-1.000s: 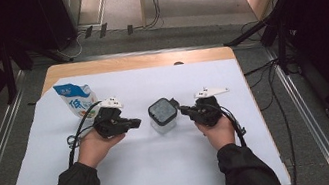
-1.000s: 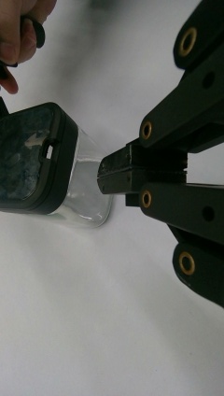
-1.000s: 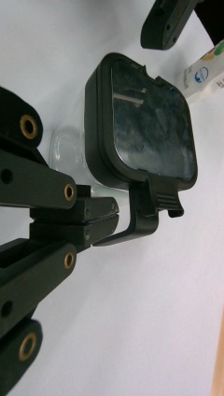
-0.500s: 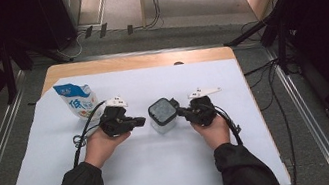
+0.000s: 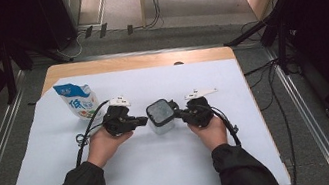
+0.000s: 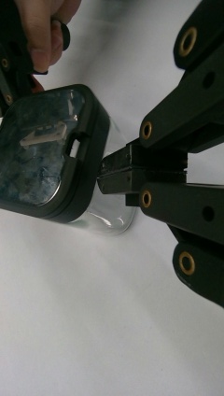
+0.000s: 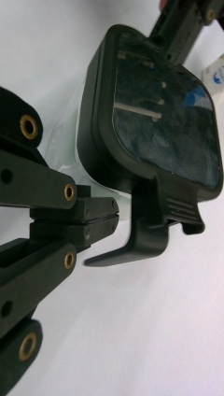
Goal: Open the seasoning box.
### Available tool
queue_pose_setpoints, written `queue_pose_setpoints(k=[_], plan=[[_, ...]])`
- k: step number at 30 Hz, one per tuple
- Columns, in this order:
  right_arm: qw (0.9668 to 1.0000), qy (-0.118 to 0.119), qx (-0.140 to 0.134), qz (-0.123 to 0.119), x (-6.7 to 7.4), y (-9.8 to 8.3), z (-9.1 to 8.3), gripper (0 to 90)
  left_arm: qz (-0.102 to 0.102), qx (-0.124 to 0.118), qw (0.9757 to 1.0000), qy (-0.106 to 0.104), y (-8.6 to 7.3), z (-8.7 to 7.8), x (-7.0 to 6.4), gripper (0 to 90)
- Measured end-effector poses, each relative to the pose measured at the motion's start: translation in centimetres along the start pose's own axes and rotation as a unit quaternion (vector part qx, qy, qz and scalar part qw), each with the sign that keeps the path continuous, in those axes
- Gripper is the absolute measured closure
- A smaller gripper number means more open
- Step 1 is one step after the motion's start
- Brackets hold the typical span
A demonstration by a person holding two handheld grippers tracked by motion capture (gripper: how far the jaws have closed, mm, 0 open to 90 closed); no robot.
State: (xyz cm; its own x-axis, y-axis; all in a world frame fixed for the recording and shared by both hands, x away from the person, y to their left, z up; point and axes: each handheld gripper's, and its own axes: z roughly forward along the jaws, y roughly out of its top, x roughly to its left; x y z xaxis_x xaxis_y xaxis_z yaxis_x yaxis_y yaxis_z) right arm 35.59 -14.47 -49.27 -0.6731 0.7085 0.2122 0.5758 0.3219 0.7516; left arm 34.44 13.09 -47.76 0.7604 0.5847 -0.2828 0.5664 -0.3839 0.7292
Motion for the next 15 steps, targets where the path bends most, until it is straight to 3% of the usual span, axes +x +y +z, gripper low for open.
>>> queue_pose_setpoints(k=[15], plan=[[0.9997, 0.0, 0.012, 0.021, 0.72, -0.37, 0.1, 90.0, -0.011, -0.002, 0.9999, -0.005, 0.05, -0.05, 0.52, 90.0]])
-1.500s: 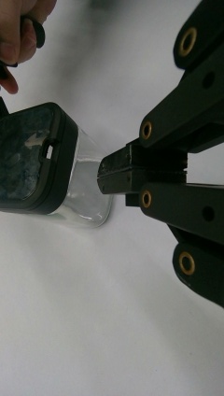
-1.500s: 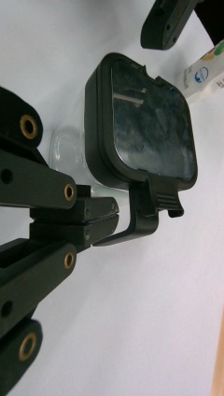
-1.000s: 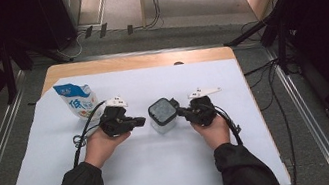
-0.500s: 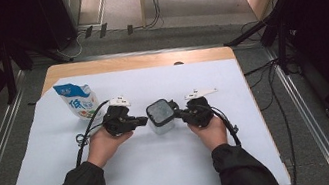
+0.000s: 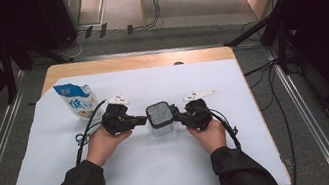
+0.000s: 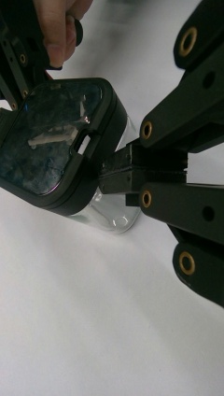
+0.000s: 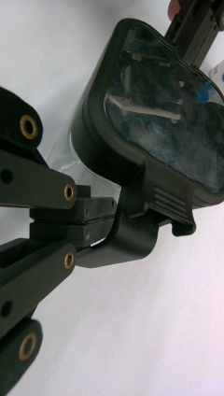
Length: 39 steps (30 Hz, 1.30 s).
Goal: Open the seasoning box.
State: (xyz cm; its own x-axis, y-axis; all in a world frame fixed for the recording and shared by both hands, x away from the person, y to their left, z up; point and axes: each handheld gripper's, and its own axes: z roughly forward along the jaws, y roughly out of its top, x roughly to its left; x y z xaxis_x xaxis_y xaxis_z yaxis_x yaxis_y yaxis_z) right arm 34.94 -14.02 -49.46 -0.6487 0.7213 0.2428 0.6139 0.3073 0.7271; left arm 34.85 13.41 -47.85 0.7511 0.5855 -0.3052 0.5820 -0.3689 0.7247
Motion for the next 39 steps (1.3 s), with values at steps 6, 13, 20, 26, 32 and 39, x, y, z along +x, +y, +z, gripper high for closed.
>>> queue_pose_setpoints(k=[6, 13, 20, 26, 32, 39], plan=[[1.0, 0.003, 0.005, -0.002, 0.3, -0.2, -0.1, 90.0, -0.002, 0.001, 1.0, 0.002, 0.1, -0.1, 0.4, 90.0], [1.0, 0.003, 0.006, -0.005, 0.9, -0.5, -0.3, 90.0, 0.005, 0.008, 1.0, 0.002, 0.3, -0.2, 0.6, 90.0], [0.9999, 0.008, 0.008, -0.005, 1.4, -0.7, -0.5, 90.0, 0.008, 0.007, 0.9999, -0.003, 0.4, -0.2, 1.0, 90.0], [0.9998, 0.014, 0.008, -0.014, 1.4, -0.6, -0.8, 90.0, 0.017, 0.01, 0.9998, -0.008, 0.5, -0.4, 1.2, 90.0], [0.9997, 0.016, -0.005, -0.02, 1.5, -0.5, -2.4, 90.0, 0.025, 0.006, 0.9996, -0.008, 0.4, -1.4, 1.6, 70.7], [0.9998, 0.011, -0.008, -0.014, 0.6, -0.7, -3.4, 90.0, 0.051, -0.024, 0.9974, -0.044, 0.2, -2.5, 1.6, 48.2]])
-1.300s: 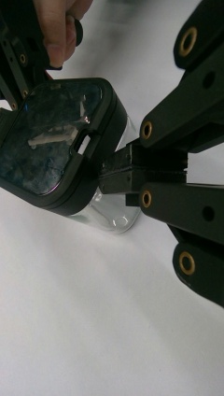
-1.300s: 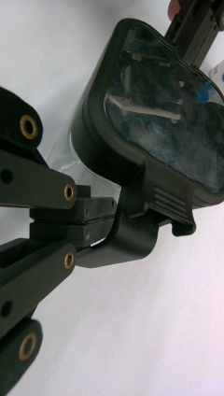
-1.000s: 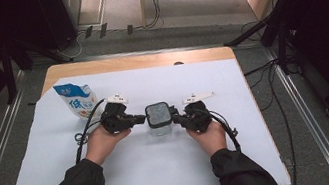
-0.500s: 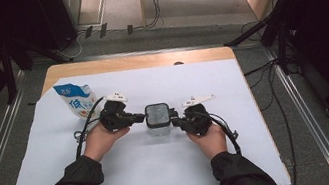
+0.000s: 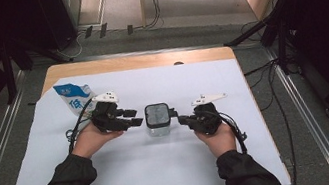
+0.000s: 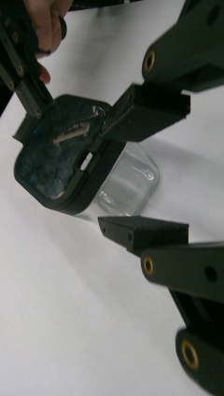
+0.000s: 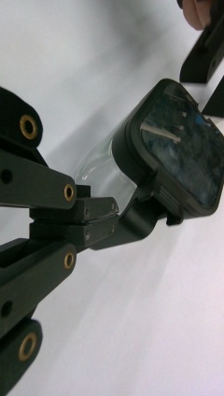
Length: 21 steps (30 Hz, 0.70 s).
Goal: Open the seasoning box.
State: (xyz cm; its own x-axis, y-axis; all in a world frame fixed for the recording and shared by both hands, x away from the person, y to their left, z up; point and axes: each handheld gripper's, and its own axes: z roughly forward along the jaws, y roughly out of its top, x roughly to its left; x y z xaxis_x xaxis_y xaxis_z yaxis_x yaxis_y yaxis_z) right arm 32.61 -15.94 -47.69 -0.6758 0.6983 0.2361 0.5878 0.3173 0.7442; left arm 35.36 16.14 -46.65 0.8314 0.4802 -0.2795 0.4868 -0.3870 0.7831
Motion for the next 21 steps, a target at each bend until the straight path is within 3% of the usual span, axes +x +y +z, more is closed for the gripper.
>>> queue_pose_setpoints(k=[5, 8, 11, 19, 21], plan=[[1.0, -0.004, 0.001, 0.005, -0.4, 0.0, 0.0, 90.0, 0.036, 0.012, 0.9993, -0.003, 0.4, -0.1, -0.5, 33.0], [1.0, -0.003, 0.003, 0.005, -0.6, 0.0, 0.1, 90.0, 0.033, 0.011, 0.9992, -0.021, 0.5, 0.1, -0.5, 27.1], [1.0, -0.004, 0.004, 0.006, -0.7, 0.0, 0.3, 90.0, 0.036, 0.014, 0.999, -0.023, 0.6, 0.5, -0.5, 21.7], [0.9999, -0.001, 0.006, 0.014, -1.2, 0.0, 0.6, 90.0, 0.04, 0.01, 0.9984, -0.04, 0.6, 1.6, 0.3, 17.8], [0.9999, -0.001, 0.009, 0.014, -1.3, 0.1, 0.6, 90.0, 0.058, 0.02, 0.9976, -0.033, 0.9, 1.9, 0.1, 17.0]])
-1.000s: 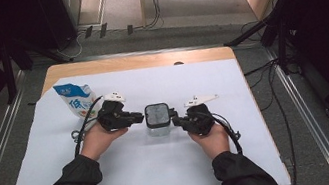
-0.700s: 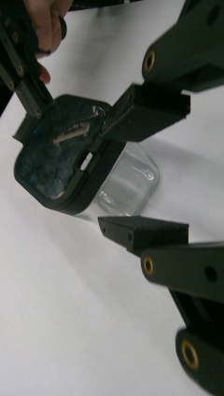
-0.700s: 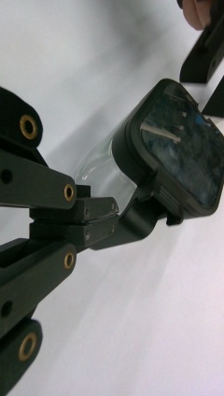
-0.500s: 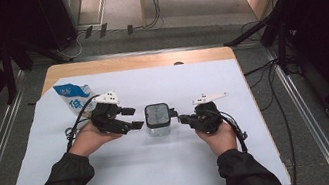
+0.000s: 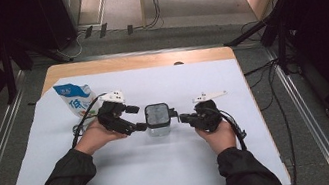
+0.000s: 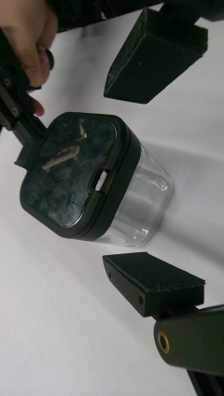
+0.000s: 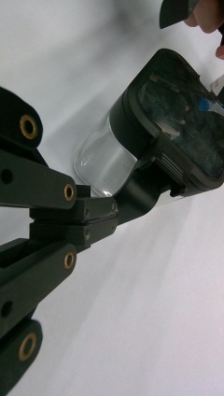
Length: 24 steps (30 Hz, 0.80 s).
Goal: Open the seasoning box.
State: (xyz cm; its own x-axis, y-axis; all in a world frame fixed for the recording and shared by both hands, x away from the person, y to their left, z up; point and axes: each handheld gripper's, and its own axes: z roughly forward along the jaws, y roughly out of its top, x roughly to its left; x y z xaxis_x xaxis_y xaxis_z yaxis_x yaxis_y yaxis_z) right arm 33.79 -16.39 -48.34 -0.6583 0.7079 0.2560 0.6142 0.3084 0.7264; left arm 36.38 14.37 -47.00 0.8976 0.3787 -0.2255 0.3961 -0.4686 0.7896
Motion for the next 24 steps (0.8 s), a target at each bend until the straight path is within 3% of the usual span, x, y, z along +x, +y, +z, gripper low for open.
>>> queue_pose_setpoints(k=[5, 8, 16, 24], plan=[[1.0, 0.002, 0.001, 0.001, 0.0, 0.0, 0.2, 90.0, 0.009, -0.002, 0.9999, -0.014, 0.3, 0.5, 0.3, 16.2], [1.0, 0.003, 0.001, 0.004, -0.1, 0.0, 0.2, 90.0, 0.006, 0.018, 0.9998, -0.011, 0.3, 1.0, 0.6, 16.2], [0.9999, 0.0, 0.003, 0.012, -0.2, 0.0, 0.4, 90.0, 0.01, 0.022, 0.9994, -0.024, 0.3, 1.9, 0.6, 15.2], [0.9999, 0.0, 0.004, 0.013, -0.2, 0.0, 0.4, 90.0, 0.02, 0.027, 0.9993, -0.017, 0.2, 2.8, 0.4, 15.1]])
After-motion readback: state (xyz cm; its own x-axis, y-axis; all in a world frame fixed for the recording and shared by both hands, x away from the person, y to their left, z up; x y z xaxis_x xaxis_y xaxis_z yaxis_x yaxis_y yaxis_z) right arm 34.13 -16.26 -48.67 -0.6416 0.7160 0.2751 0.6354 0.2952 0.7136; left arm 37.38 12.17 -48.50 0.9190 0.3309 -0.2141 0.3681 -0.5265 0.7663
